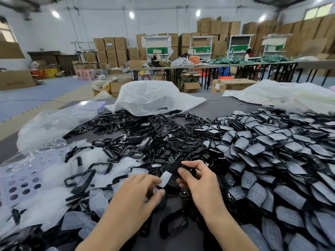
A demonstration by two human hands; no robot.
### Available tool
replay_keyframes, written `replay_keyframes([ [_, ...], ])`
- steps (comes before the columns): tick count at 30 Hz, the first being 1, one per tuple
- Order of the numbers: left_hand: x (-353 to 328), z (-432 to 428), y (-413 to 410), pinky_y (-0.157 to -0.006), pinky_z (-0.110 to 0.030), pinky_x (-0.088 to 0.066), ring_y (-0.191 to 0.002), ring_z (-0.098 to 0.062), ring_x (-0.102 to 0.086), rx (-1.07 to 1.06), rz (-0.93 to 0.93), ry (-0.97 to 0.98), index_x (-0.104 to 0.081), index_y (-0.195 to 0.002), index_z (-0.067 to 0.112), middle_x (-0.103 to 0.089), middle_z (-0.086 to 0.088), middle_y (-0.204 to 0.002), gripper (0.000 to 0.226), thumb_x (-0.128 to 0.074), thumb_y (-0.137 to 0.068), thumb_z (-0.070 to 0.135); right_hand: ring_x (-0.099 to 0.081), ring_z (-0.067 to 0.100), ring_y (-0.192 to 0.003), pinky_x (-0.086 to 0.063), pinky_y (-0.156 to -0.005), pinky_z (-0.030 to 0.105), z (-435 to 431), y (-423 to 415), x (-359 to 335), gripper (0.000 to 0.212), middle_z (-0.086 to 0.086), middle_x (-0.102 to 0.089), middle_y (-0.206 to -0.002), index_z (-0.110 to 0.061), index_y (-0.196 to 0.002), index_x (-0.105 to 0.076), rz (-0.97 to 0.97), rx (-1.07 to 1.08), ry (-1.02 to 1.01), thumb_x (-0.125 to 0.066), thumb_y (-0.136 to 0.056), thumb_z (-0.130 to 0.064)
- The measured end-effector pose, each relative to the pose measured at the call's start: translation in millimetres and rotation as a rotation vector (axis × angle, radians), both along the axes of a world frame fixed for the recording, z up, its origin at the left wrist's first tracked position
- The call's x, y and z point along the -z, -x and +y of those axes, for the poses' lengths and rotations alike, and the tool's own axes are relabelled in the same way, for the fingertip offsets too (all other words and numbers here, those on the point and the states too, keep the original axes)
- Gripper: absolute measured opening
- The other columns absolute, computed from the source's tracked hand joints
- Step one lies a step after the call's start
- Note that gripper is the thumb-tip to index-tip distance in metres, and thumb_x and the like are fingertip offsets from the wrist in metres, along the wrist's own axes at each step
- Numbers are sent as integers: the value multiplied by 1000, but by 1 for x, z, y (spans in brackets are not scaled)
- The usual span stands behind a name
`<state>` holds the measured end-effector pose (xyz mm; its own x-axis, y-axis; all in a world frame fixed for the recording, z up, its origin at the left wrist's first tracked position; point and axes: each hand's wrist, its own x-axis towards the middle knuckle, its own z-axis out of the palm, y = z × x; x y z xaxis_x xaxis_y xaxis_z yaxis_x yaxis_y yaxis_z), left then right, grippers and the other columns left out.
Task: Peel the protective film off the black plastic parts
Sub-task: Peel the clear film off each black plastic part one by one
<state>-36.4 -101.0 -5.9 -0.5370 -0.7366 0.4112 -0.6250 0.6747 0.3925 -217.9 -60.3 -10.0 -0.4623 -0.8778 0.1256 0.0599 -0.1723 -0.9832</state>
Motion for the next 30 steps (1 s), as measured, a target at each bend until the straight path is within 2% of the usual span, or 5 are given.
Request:
replay_keyframes([
  [5,5,9,7,-90,-27,-43,-104,-13,-52,-31,-220,59,-63,-122,32,-50,13,-103,40,-54,-91,57,-73,17,-67,-55,-63,20,0,1,1,17,7,-74,-75,-28,-88,-73,-59,32,-2,-74,-89,-11],
  [11,-2,11,9,-70,-20,-43,-73,-9,-62,-11,-258,124,-68,-84,27,-60,13,-79,20,-84,-73,29,-75,17,-73,-55,-64,19,1,0,-2,21,-3,-75,-75,-35,-88,-73,-82,50,-9,-73,-91,-14],
  [14,-6,11,10,-80,-19,-39,-90,-4,-56,-46,-232,69,-59,-95,30,-59,15,-93,7,-64,-91,27,-75,17,-75,-56,-66,21,2,1,-3,23,-4,-75,-77,-38,-89,-72,-99,44,-1,-73,-91,-15],
  [25,-22,12,15,-59,-17,-50,-66,-14,-61,-8,706,-362,-66,-98,41,-68,3,-76,34,-54,-96,9,-67,35,-113,-52,-101,45,5,-12,-10,22,16,-72,-111,-23,-86,-78,-529,-418,5,-84,-64,-22],
  [30,-16,12,8,-65,-13,-45,-75,-4,-60,-23,337,-138,-61,-97,44,-63,20,-88,17,-55,-95,29,-74,29,-99,-59,-88,35,2,-8,-13,25,14,-76,-103,-18,-87,-77,-539,-297,39,-82,-62,-20],
])
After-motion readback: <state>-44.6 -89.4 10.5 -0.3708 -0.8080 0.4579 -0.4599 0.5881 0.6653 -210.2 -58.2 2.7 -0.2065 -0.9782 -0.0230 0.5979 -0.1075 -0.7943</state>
